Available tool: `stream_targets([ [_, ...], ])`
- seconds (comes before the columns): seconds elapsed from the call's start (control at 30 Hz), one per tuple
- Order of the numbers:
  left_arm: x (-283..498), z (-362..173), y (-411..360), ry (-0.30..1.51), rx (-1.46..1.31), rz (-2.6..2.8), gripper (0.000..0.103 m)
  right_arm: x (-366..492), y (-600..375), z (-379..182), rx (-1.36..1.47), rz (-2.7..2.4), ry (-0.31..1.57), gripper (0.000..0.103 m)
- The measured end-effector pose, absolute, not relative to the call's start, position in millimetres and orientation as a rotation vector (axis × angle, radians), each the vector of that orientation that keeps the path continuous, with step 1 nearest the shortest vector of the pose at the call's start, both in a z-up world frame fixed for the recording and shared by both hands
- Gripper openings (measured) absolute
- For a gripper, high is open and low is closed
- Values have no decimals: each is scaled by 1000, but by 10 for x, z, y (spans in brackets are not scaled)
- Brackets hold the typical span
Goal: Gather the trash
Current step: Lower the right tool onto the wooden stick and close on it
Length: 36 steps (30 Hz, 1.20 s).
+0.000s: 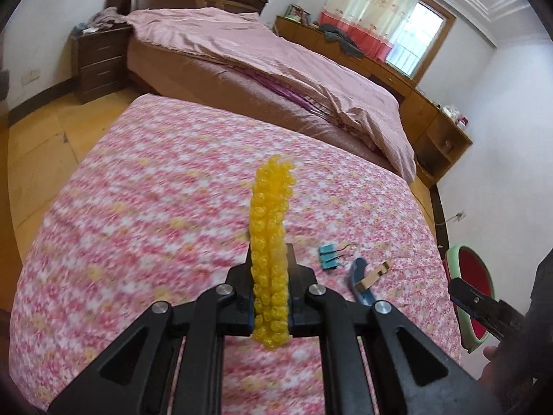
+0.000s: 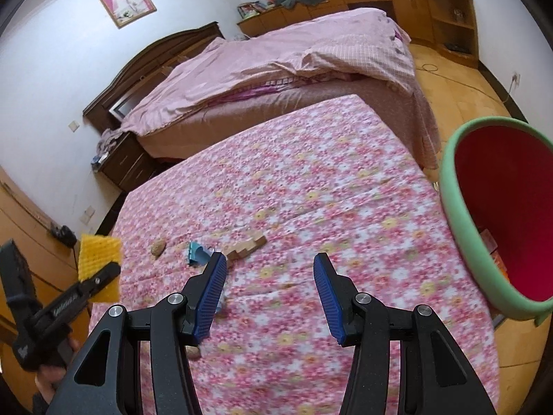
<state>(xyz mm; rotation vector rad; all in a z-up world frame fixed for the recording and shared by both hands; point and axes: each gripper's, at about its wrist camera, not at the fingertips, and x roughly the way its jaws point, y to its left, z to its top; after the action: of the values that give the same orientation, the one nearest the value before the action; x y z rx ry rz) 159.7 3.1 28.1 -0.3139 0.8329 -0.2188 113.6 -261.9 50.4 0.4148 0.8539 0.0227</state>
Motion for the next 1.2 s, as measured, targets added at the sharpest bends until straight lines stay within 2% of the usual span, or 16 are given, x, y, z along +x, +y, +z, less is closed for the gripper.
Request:
stream_targets([
  [0.27, 1478, 114, 310, 833, -326, -156, 11, 1361, -2362, 388, 417, 9, 898, 54],
  [0.73, 1484, -72, 487, 850, -385, -168, 11, 1784, -2211, 26, 577, -58, 1001, 53],
  [0.77, 1485, -77, 493, 851, -388, -170, 11, 1807, -2208, 3, 587, -60, 1005, 45],
  [0.93, 1485, -64, 507, 842, -398, -180, 11, 1880, -2204, -49, 608, -57, 1007, 27],
  [1.2, 1424, 0, 508, 830, -401, -181, 11, 1865, -2213, -44, 652, 5, 982, 14],
])
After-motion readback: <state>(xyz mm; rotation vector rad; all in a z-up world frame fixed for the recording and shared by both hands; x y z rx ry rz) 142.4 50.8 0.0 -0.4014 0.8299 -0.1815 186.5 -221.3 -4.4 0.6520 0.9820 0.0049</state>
